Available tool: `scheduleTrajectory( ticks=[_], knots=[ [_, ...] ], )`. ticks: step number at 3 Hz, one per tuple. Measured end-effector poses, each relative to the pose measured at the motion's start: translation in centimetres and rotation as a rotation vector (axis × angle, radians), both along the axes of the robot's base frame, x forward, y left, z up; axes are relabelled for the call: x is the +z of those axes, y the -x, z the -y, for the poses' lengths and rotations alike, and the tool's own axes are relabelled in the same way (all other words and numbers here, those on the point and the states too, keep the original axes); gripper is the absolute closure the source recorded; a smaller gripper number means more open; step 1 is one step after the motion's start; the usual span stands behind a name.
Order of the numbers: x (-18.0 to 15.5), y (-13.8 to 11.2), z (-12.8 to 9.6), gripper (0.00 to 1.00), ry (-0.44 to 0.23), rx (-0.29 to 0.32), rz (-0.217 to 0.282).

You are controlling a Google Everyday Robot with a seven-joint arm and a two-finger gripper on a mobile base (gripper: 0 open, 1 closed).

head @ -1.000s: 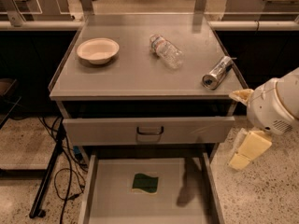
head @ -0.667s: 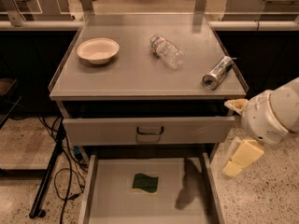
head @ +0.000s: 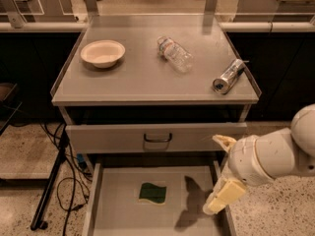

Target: Pick sponge from middle drawer and place on counter

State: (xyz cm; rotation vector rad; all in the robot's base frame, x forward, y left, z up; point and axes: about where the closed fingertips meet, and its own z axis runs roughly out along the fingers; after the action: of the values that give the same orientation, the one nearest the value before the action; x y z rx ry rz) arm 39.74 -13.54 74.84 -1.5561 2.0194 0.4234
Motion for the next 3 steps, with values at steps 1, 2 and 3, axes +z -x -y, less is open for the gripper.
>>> scheduleTrajectory(
  ticks=[1,2,3],
  knots=[
    [-0.7,-0.3,-0.4,0.00,-0.014,0.002,0.041],
    [-0.7,-0.3,-0.4,0.00,-0.014,0.002,0.041],
    [-2.2,0.5,-0.8,0.00,0.000,-0.005,0.049]
  ],
)
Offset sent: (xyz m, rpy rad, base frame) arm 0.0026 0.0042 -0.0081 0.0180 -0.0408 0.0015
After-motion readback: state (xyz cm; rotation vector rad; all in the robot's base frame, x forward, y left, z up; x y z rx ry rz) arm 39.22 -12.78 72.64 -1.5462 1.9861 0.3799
